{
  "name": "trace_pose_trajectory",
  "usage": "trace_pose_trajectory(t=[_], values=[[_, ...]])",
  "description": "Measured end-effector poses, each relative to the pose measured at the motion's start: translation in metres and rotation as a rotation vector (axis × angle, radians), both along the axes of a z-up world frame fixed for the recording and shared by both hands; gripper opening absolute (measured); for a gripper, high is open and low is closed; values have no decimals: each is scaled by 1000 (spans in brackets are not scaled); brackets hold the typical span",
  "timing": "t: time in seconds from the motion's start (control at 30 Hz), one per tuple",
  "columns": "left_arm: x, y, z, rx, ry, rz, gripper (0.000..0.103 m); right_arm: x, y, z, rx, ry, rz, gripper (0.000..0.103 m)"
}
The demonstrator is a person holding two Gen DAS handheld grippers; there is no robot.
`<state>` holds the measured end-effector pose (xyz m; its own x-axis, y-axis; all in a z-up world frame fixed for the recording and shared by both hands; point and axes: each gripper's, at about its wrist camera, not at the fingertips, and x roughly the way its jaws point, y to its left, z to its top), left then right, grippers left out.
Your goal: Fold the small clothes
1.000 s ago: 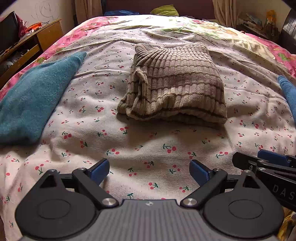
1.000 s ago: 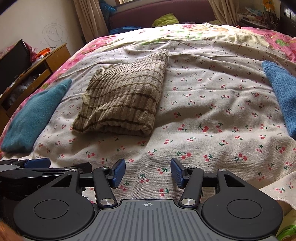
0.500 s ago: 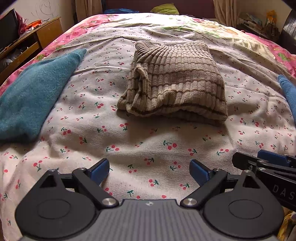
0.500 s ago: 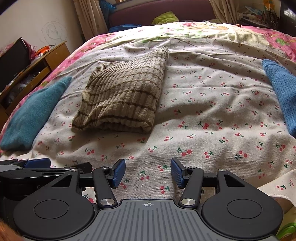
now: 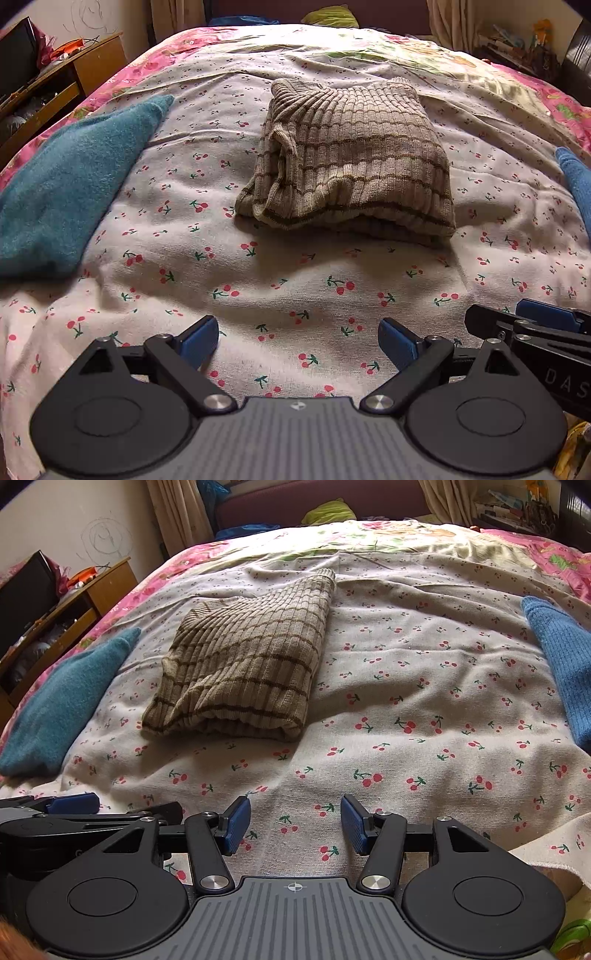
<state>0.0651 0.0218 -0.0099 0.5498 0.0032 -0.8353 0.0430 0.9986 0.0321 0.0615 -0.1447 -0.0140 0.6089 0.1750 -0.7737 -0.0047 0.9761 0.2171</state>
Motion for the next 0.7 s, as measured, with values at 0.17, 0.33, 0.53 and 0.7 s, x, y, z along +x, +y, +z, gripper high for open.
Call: trace_pose_trajectory(t=[0.17, 0.33, 0.53, 0.7], values=[[-1, -1, -1, 4, -2, 0, 103, 0, 1, 0, -4, 4, -1, 54], [-1, -1, -1, 14, -6, 1, 103, -1, 2, 0, -14, 7, 0, 54], [-1, -2, -1, 15, -6, 1, 103, 0, 3, 0, -16, 10, -1, 54], [-2, -1, -1, 15, -8, 2, 103, -1, 3, 0, -17, 10, -1, 54]])
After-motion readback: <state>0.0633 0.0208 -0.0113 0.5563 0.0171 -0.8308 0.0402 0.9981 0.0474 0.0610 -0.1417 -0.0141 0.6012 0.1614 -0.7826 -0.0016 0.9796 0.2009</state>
